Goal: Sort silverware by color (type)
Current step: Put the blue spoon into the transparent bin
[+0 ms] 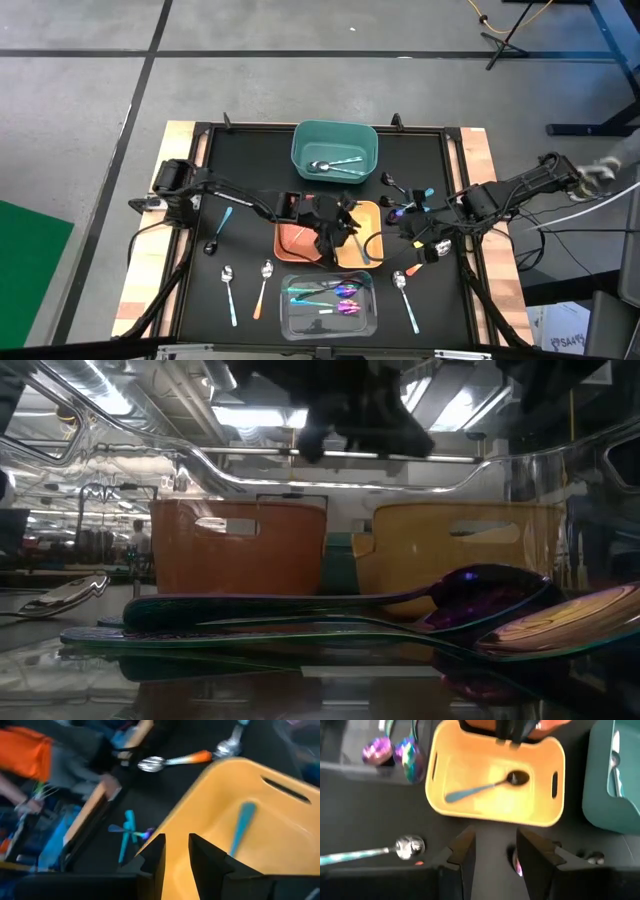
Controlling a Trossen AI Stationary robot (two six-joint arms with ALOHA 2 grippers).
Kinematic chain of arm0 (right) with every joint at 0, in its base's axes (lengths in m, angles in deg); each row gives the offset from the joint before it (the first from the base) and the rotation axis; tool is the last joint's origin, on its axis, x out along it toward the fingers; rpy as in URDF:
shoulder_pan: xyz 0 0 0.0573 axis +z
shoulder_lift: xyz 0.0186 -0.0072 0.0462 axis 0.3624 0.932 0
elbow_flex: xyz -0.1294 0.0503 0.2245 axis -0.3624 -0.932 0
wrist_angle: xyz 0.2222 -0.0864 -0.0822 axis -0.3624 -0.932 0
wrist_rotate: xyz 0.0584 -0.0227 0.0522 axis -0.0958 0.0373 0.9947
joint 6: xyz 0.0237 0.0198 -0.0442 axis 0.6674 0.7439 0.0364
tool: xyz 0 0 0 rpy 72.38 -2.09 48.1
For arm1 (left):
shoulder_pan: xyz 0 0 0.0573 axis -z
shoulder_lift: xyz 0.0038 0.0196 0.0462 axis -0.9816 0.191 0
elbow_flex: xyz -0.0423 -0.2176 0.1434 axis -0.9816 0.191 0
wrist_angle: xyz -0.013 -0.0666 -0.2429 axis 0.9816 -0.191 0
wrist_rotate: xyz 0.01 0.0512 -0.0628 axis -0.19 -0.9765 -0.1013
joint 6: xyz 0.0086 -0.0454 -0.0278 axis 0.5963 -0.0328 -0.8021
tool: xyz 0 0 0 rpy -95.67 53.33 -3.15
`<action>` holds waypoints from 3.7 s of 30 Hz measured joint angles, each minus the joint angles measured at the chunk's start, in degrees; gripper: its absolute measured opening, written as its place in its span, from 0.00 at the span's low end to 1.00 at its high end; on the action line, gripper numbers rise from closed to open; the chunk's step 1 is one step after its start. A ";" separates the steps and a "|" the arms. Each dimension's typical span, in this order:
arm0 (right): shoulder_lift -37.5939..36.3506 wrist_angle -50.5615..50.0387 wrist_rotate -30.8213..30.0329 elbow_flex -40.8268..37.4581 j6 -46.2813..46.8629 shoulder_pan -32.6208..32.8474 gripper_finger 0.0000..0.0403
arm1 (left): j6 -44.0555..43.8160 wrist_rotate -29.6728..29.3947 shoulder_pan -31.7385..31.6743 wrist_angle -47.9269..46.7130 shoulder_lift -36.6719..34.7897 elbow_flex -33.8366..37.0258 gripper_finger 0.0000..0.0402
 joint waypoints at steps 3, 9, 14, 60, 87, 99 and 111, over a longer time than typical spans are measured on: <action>0.00 -2.37 -0.24 -0.02 -1.87 0.00 0.32 | -4.46 -2.37 0.48 -2.01 -2.99 0.01 0.20; -0.02 -3.85 1.12 -0.95 -7.96 -4.53 0.32 | -10.17 -3.61 1.25 -8.43 -9.74 -0.03 0.20; -0.02 -1.50 5.76 -5.33 -14.90 -13.02 0.32 | -13.84 -4.35 1.53 -14.08 -13.90 -0.03 0.20; 12.27 14.11 20.52 -27.58 -45.48 -43.89 0.32 | -15.77 -5.61 1.31 -17.80 -15.65 -0.01 0.20; 15.78 15.23 17.73 -27.45 -45.52 -43.85 0.29 | -17.01 -5.61 1.33 -17.78 -15.63 -0.01 0.20; 15.78 15.05 18.59 -27.50 -45.23 -43.89 0.02 | -17.19 -5.61 1.35 -17.80 -15.63 -0.01 0.20; 15.78 15.07 19.87 -27.54 -45.19 -43.91 0.01 | -17.10 -6.08 1.37 -17.84 -15.64 -0.01 0.20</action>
